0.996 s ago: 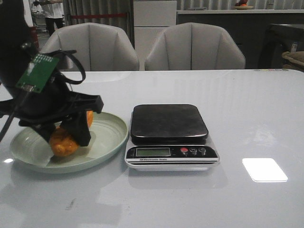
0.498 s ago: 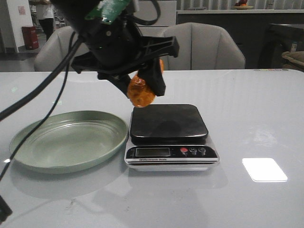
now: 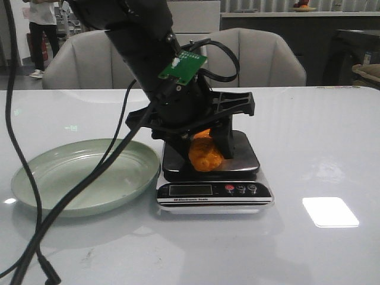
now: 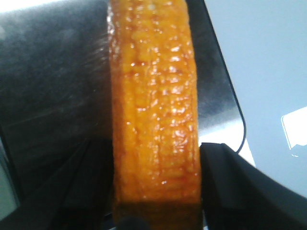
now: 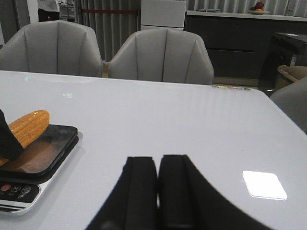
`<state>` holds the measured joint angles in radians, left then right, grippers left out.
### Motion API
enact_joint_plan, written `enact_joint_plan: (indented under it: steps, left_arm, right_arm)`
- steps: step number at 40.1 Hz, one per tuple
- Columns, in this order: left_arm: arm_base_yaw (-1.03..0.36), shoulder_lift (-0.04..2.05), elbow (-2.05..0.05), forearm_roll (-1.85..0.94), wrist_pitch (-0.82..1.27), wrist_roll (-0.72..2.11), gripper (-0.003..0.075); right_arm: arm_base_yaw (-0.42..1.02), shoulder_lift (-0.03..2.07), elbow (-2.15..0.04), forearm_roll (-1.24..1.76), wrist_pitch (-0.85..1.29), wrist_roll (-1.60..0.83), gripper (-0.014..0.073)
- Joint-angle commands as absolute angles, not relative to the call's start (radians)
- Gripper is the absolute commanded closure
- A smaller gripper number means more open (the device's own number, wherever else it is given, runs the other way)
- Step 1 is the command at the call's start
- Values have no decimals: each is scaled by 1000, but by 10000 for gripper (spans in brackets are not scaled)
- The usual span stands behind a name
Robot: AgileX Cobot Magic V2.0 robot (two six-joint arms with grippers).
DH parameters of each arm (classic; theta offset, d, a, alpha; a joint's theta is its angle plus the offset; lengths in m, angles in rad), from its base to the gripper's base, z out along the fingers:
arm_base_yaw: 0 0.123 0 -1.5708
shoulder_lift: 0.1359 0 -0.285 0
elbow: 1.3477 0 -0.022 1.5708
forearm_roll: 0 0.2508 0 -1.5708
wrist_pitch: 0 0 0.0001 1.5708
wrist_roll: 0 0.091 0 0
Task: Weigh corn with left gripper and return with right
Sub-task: 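Lift the corn with the left gripper and lower it onto the scale, then open the left gripper and raise it away from the corn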
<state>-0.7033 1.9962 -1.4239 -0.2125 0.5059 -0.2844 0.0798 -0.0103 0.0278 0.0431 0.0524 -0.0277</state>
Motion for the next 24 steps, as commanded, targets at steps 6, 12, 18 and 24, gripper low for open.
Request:
enact_joint_plan:
  steps: [6,12,18,24]
  left_arm:
    - [-709,1942,-1466,-229,456,-284,165]
    - [-709,1906,-1473,-199,447,-275,187]
    - [-709,1835,-1455,-146,471,-275,191]
    - [-706,1723,-1389,-96,461,-275,191]
  right_arm:
    - [77,-31,30,33,-32,-33,428]
    - [77,-31,30,33,-32,-33,428]
    - [77,-31,30,33,-32,-33,428]
    - [77,-31,30,33,-32,-33,428]
